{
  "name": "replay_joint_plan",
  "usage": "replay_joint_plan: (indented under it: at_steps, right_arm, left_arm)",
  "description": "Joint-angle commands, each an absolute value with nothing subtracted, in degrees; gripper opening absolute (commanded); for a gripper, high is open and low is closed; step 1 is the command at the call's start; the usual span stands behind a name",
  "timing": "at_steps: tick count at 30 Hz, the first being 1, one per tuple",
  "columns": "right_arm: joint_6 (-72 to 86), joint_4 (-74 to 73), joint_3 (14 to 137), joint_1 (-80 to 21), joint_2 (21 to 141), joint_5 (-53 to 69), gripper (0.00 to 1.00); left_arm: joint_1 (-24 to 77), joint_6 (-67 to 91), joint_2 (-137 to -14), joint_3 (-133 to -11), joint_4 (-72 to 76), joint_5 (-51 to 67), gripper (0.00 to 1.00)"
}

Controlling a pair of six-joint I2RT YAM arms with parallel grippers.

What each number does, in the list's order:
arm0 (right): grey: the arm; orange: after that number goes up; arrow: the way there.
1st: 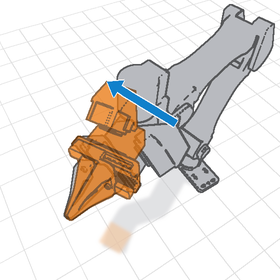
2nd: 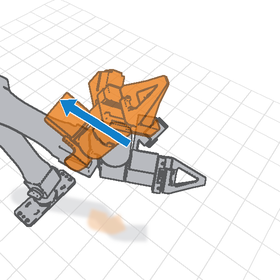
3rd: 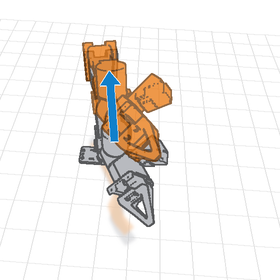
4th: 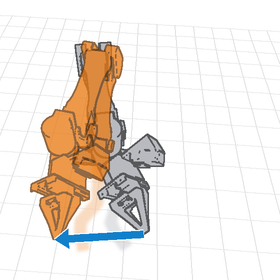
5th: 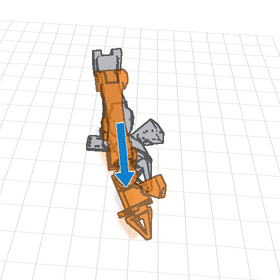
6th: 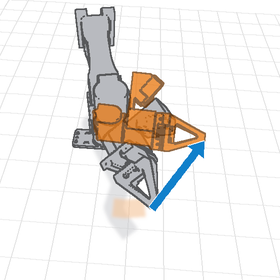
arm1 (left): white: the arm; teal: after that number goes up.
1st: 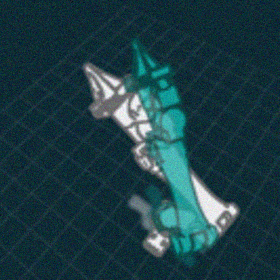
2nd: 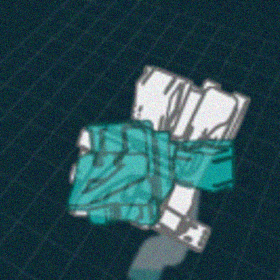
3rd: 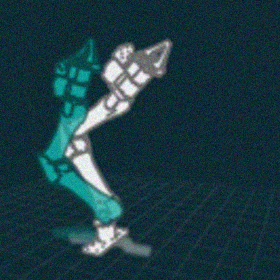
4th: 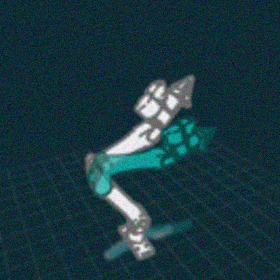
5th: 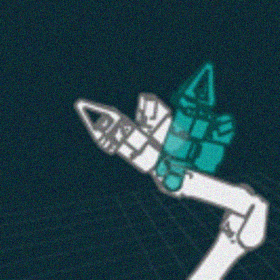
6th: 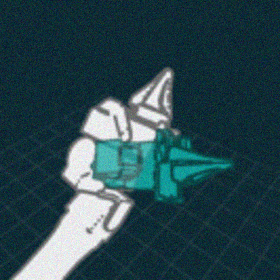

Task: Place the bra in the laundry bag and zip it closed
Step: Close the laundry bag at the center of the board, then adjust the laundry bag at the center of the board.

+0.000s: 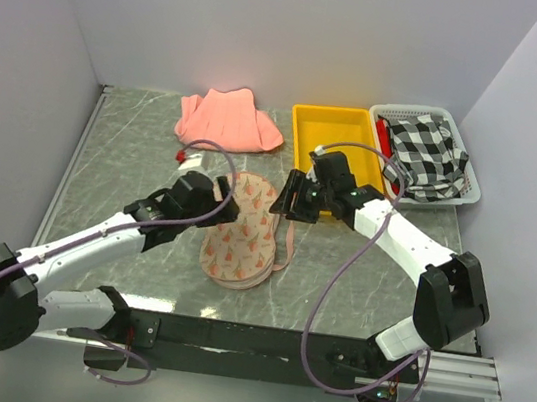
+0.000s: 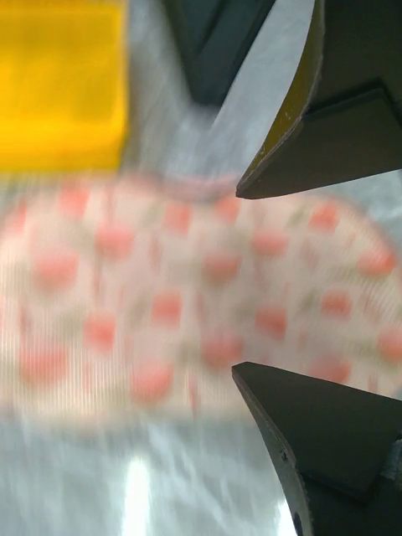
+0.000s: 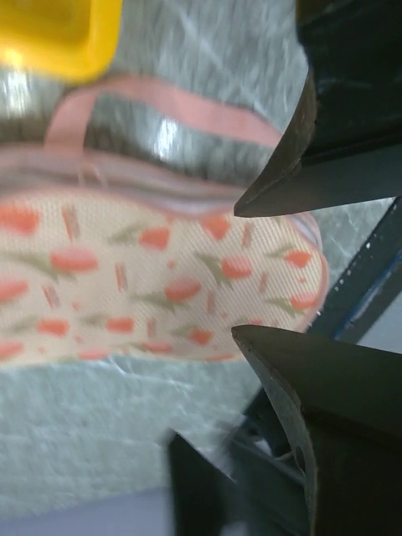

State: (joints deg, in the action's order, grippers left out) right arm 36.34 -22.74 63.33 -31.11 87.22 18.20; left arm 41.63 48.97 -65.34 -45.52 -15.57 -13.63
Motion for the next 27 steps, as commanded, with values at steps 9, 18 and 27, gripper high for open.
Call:
replay_joint_plan:
  at_steps: [9,18,27]
  right_arm:
    - [34.8,-21.5,67.8,-40.2,92.9,27.4,0.54]
    - [35.2,-20.6,61.4,-40.7,95.9,23.8,0.50]
    - [34.7,-22.7,60.6,-40.7,97.4,16.3,0.51]
  left_arm:
    - [32.5,49.6,-68.1,-39.0,-12.7,-12.7,0.84]
    - [32.5,50.9,-71.6,-36.1,-9.1,-10.6,0.83]
    - [32.5,50.8,-73.0,-35.2,-7.4,-9.4,0.82]
